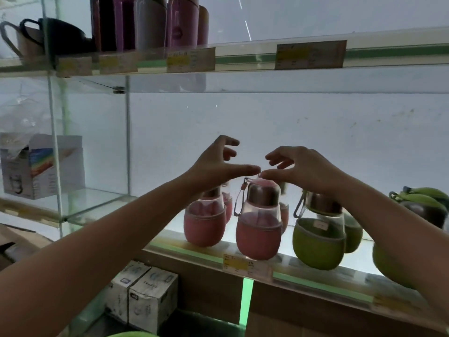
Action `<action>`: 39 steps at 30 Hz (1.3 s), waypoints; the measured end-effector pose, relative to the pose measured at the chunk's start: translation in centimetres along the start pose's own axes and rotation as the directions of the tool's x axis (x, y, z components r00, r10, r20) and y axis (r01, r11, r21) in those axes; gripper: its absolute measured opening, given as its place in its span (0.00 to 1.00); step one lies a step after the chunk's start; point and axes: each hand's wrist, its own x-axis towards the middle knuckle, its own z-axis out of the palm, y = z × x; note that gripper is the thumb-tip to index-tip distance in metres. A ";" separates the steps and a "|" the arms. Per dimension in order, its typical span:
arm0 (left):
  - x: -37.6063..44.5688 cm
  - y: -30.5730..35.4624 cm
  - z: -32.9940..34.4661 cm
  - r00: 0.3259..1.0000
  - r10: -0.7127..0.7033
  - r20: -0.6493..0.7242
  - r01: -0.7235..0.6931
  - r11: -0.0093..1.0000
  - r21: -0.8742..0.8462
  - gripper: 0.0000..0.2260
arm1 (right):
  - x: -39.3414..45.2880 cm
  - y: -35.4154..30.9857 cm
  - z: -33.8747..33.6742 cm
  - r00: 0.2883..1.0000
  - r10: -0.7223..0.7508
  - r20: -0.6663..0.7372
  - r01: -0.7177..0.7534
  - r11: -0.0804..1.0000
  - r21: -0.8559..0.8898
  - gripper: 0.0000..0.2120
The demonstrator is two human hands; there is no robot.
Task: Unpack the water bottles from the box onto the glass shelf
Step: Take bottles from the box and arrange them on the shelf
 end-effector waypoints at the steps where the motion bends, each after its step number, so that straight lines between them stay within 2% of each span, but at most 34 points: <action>1: 0.2 0.4 1.2 1.000 0.018 0.021 -0.018 1.000 -0.017 0.31 | -0.4 0.8 -0.7 1.000 0.015 -0.004 -0.015 1.000 -0.005 0.24; 8: 3.0 5.5 11.6 0.971 0.129 0.203 -0.105 0.987 -0.122 0.28 | -4.6 8.2 -7.7 0.975 0.212 -0.066 -0.217 0.973 -0.082 0.23; 14: 4.1 10.9 19.0 0.904 0.184 0.385 -0.113 0.973 -0.200 0.28 | -9.0 12.7 -13.5 0.918 0.379 -0.115 -0.390 0.915 -0.100 0.23; 21: 4.0 16.5 25.6 0.788 0.253 0.562 -0.065 0.940 -0.334 0.23 | -13.8 14.3 -16.8 0.811 0.549 -0.202 -0.573 0.816 -0.080 0.21; 24: 3.1 17.7 28.0 0.698 0.295 0.653 -0.011 0.916 -0.402 0.26 | -15.9 14.4 -17.9 0.755 0.608 -0.247 -0.642 0.762 -0.085 0.18; 26: 2.5 18.5 29.4 0.668 0.312 0.675 0.006 0.905 -0.425 0.26 | -17.3 14.2 -18.8 0.715 0.649 -0.261 -0.688 0.720 -0.092 0.18; 33: 2.1 20.9 32.1 0.642 0.378 0.667 0.012 0.864 -0.503 0.25 | -20.4 13.7 -21.4 0.592 0.739 -0.321 -0.800 0.587 -0.123 0.21; 39: 3.1 20.6 33.5 0.624 0.407 0.668 0.001 0.854 -0.521 0.24 | -20.3 14.1 -21.8 0.547 0.772 -0.323 -0.830 0.551 -0.088 0.22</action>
